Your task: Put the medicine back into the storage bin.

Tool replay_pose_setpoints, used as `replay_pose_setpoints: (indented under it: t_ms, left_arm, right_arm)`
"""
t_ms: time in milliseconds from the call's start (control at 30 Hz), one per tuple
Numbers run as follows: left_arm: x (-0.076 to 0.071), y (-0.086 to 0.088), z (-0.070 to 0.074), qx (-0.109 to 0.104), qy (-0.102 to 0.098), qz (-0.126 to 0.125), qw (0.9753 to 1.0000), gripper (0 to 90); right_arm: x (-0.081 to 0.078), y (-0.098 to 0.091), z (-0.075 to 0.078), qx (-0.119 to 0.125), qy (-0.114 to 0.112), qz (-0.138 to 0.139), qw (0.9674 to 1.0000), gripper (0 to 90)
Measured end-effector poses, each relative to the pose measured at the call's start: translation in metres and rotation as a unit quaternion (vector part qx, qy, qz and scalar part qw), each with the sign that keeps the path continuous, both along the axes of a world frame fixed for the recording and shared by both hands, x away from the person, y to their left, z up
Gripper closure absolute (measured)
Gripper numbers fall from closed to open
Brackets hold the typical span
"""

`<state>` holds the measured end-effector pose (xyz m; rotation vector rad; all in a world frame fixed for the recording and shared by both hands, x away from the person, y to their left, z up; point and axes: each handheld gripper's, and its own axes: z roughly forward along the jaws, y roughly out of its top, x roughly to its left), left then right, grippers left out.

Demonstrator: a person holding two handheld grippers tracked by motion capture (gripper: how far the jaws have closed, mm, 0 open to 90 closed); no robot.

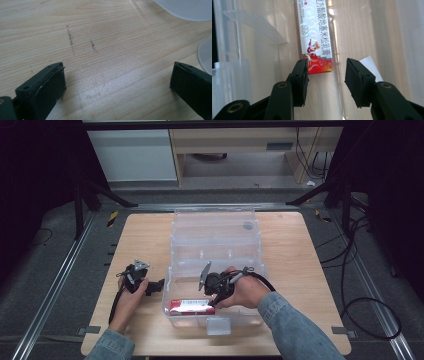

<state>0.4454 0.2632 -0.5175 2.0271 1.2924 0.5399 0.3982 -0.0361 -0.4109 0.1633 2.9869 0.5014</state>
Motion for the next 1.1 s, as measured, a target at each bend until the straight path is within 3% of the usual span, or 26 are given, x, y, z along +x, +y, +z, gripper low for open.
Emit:
replay_pose_setpoints:
  t_ms: [467,533,700,900,1100]
  left_arm:
    - [-0.003,0.002,0.008,0.001,-0.003,-0.001,1.0000,4.3]
    - [-0.004,0.004,0.011,0.000,-0.006,-0.003,1.0000,4.2]
    - [-0.006,0.006,0.016,-0.008,-0.006,-0.008,0.9999,4.5]
    - [-0.008,0.009,0.024,-0.011,-0.011,-0.008,0.9998,4.4]
    - [-0.008,0.008,0.025,-0.004,-0.008,-0.013,0.9999,4.4]
  right_arm:
    - [-0.003,-0.017,0.041,0.052,-0.033,-0.033,0.9976,41.7]
    - [-0.004,-0.020,0.049,0.065,-0.030,-0.041,0.9966,39.7]
    - [-0.001,-0.028,0.063,0.082,-0.054,-0.065,0.9930,33.9]
    - [0.018,-0.047,0.085,0.108,-0.088,-0.114,0.9836,31.1]
    - [0.045,-0.073,0.107,0.126,-0.112,-0.168,0.9712,27.7]
